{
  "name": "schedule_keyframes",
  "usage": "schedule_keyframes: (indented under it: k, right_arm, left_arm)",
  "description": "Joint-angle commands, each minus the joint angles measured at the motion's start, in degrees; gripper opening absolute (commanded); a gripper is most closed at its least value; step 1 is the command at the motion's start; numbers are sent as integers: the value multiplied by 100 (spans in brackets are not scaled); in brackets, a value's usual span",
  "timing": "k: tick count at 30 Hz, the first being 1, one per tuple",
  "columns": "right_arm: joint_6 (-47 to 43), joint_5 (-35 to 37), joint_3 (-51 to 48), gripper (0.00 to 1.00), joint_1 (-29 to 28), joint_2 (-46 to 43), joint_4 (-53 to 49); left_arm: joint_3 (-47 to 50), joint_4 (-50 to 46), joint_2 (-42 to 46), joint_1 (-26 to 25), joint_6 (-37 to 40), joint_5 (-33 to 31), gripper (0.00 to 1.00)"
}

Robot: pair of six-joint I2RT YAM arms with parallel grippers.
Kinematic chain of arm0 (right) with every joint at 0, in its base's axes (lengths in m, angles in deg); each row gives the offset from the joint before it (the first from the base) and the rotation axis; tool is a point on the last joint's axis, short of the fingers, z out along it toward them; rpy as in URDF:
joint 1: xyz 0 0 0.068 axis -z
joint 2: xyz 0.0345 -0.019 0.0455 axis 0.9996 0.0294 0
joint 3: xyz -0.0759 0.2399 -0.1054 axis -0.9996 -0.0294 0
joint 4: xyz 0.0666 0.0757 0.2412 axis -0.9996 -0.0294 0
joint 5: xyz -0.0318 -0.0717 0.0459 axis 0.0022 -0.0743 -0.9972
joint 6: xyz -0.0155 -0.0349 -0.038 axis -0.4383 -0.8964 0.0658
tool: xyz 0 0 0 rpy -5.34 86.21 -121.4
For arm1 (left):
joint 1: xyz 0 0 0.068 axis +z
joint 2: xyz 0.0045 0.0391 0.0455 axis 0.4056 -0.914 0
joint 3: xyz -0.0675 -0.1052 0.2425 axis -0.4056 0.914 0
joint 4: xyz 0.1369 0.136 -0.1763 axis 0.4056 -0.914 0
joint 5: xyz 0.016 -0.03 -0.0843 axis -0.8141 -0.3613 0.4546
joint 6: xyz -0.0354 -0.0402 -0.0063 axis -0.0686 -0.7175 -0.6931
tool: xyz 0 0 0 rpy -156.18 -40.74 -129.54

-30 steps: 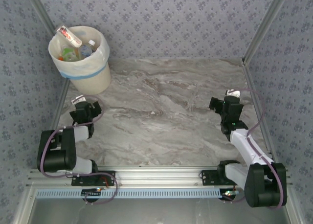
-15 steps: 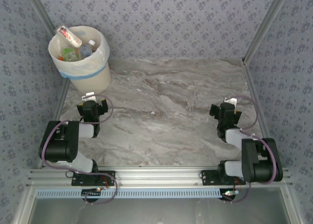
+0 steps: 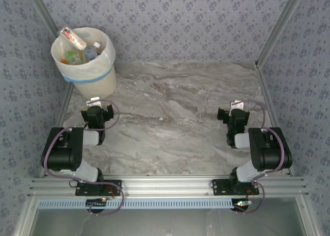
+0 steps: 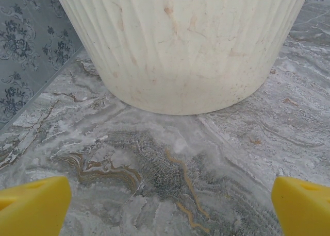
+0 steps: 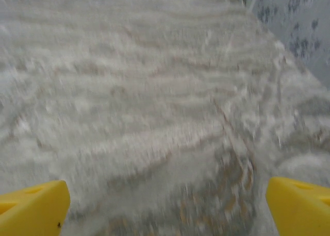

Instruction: Put the plastic bottles in the bin

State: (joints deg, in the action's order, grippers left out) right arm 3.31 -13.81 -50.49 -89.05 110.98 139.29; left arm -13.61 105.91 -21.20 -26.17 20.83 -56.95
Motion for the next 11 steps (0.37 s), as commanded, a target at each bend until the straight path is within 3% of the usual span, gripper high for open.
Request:
schedule_keyframes:
  k: [1,11]
  right_arm:
    - [-29,-222,167,100,95,-2,-41]
    - [-27,-223,188,100,95,-32,-139]
  left_arm:
    - [6,237,27,39,70,-68,100]
    - [0,237,27,32,68,-67,100]
